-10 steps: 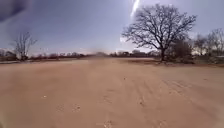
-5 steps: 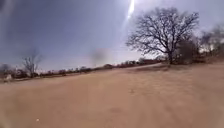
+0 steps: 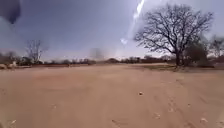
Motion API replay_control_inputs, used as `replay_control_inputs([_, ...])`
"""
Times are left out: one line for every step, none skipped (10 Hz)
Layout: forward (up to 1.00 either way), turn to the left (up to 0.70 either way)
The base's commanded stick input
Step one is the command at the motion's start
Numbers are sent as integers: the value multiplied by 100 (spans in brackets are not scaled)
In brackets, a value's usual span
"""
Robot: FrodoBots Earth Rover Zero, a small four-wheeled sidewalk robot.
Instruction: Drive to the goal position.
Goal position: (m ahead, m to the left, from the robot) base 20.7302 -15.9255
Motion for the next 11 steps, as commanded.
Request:
replay_control_inputs([100,0])
replay_control_inputs([100,0])
replay_control_inputs([100,0])
replay_control_inputs([100,0])
replay_control_inputs([100,0])
replay_control_inputs([100,0])
replay_control_inputs([100,0])
replay_control_inputs([100,0])
replay_control_inputs([100,0])
replay_control_inputs([100,0])
replay_control_inputs([100,0])
